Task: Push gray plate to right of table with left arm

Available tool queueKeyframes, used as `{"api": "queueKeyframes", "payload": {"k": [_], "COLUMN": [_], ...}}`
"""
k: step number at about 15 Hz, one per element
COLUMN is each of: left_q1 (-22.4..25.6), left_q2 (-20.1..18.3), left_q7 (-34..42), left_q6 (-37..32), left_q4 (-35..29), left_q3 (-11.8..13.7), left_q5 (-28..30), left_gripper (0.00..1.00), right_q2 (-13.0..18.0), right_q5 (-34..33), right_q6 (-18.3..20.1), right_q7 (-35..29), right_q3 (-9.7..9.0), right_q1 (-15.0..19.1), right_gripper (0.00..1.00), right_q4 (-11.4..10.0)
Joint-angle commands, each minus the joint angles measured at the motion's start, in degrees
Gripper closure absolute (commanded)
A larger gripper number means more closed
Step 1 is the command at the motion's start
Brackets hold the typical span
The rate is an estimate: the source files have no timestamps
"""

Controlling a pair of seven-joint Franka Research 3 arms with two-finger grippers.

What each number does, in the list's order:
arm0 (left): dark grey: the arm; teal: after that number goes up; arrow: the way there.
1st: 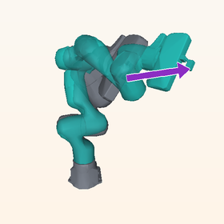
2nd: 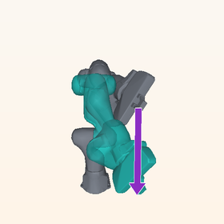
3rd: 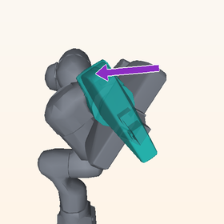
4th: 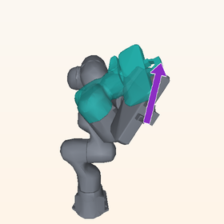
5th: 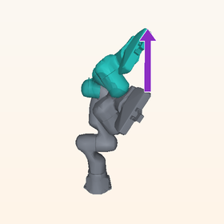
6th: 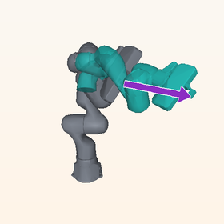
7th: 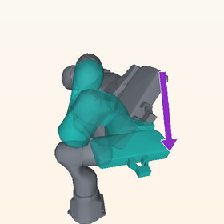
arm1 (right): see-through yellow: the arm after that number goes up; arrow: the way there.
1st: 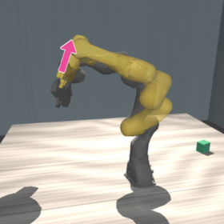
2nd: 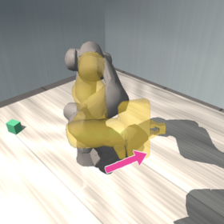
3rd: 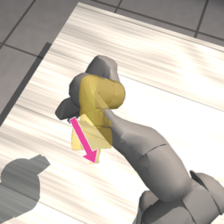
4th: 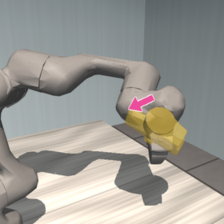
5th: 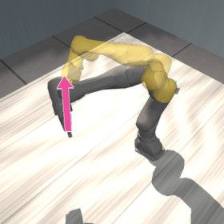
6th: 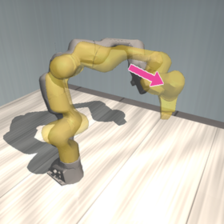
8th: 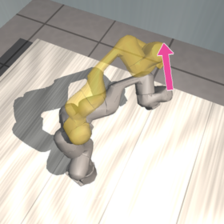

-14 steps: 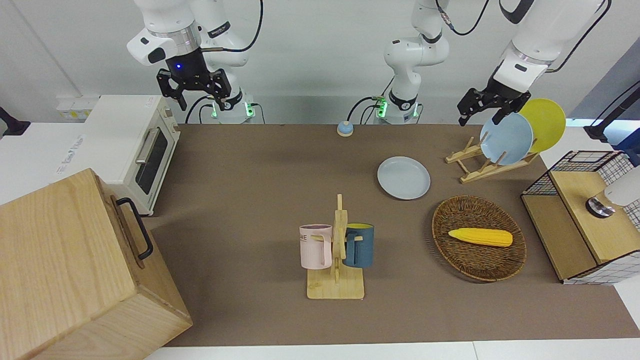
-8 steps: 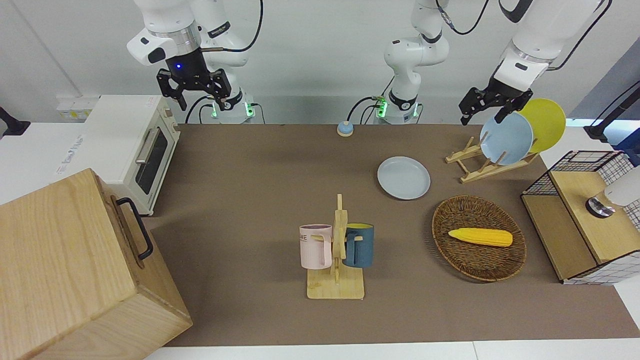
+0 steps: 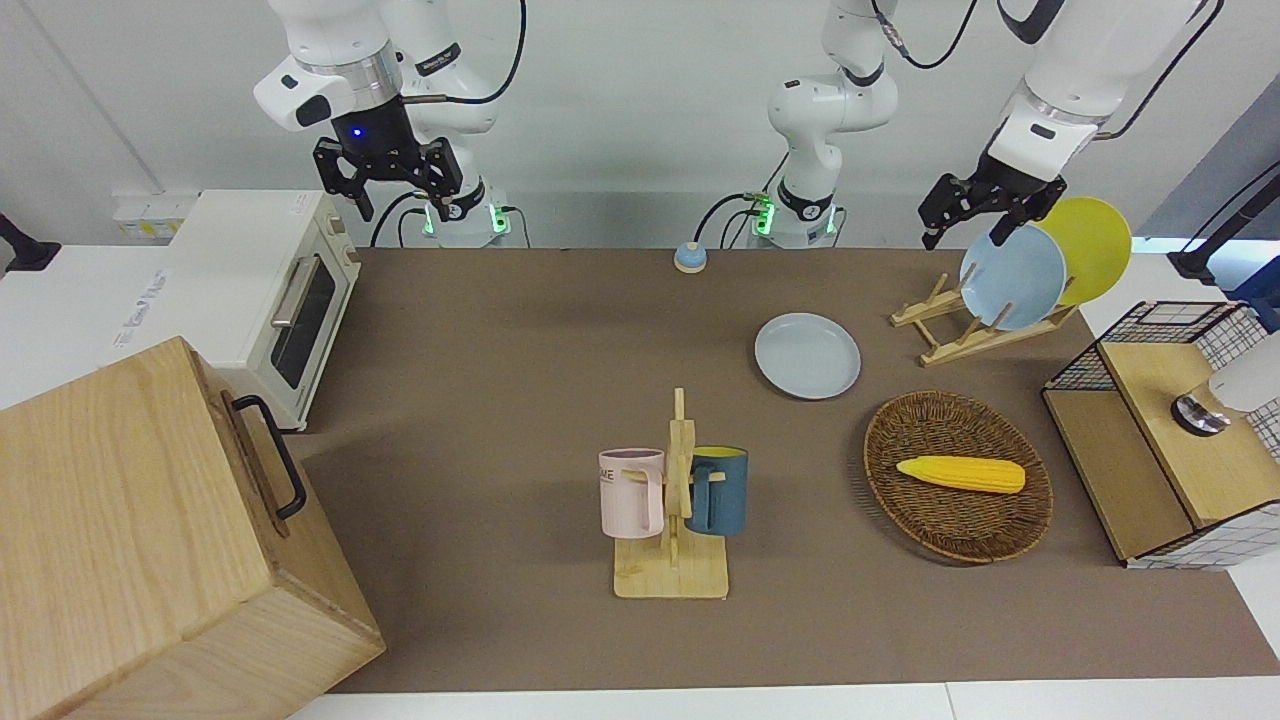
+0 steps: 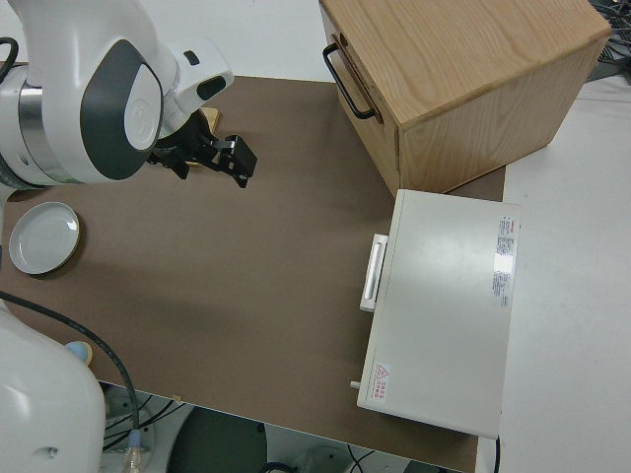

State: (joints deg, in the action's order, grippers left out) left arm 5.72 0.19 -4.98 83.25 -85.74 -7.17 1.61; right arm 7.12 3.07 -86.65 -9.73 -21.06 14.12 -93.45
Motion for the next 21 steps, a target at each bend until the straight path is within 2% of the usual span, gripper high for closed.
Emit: {"api": "queueKeyframes", "payload": {"k": [1, 3, 4, 8, 12, 14, 16, 21], "left_q1": [0.7, 0.3, 0.6, 0.9, 0.9, 0.8, 0.9, 1.6], "left_q2": [-0.5, -1.0, -1.6, -2.3, -6.8, -8.5, -8.8, -9.0], "left_q7": [0.4, 0.4, 0.4, 0.6, 0.7, 0.4, 0.5, 0.5], "left_q6": [0.5, 3.6, 5.2, 11.1, 21.7, 24.3, 24.7, 32.9], "left_q4": [-1.3, -4.8, -7.0, -15.2, -28.1, -32.3, -34.9, -43.4], "left_q3": [-0.7, -1.1, -2.0, -2.1, -2.2, -2.2, -2.2, -2.2], "left_q5": [-1.3, -1.3, -1.3, -1.3, -1.2, -1.2, -1.2, -1.2], "left_gripper": [0.01, 0.01, 0.01, 0.01, 0.01, 0.01, 0.01, 0.01], "right_q2": [1.6, 1.6, 1.6, 1.6, 1.6, 1.6, 1.6, 1.6], "right_q5": [1.2, 1.2, 1.2, 1.2, 1.2, 1.2, 1.2, 1.2], "right_q6": [0.1, 0.1, 0.1, 0.1, 0.1, 0.1, 0.1, 0.1], "right_q7": [-0.6, -0.6, -0.6, -0.6, -0.6, -0.6, -0.6, -0.6], "right_q3": [-1.00, -1.00, -1.00, -1.00, -1.00, -1.00, -1.00, -1.00], "right_q1": [1.7, 1.7, 1.7, 1.7, 1.7, 1.7, 1.7, 1.7], "right_gripper": [0.005, 0.005, 0.005, 0.005, 0.005, 0.005, 0.005, 0.005], "right_q4": [-1.6, -1.6, -1.6, -1.6, -1.6, -1.6, -1.6, -1.6]}}
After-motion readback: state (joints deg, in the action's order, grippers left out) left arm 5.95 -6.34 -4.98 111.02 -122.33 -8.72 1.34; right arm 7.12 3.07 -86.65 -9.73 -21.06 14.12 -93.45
